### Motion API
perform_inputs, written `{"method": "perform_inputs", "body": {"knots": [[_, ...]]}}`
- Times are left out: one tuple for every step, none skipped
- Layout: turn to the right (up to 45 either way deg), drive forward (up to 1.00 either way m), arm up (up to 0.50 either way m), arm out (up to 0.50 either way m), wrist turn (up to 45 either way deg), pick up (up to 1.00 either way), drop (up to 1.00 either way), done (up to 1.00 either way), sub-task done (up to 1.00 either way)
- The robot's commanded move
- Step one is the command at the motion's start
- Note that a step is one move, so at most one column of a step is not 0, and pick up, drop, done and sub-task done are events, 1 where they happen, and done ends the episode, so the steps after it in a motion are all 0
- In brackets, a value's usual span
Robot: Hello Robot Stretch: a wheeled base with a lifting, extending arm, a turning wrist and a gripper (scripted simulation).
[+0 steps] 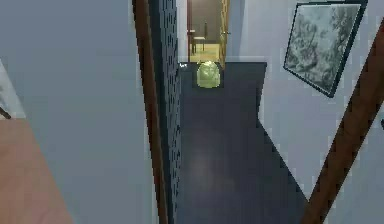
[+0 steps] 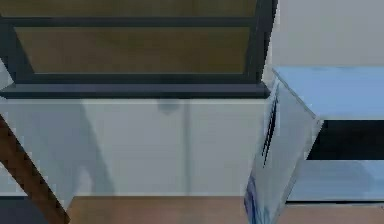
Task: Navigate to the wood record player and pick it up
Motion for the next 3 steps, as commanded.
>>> {"method": "perform_inputs", "body": {"knots": [[-45.0,0.00,0.00,0.00,0.0,0.00,0.00,0.00,0.00],[-45.0,0.00,0.00,0.00,0.0,0.00,0.00,0.00,0.00],[-27.0,0.00,0.00,0.00,0.0,0.00,0.00,0.00,0.00]]}}
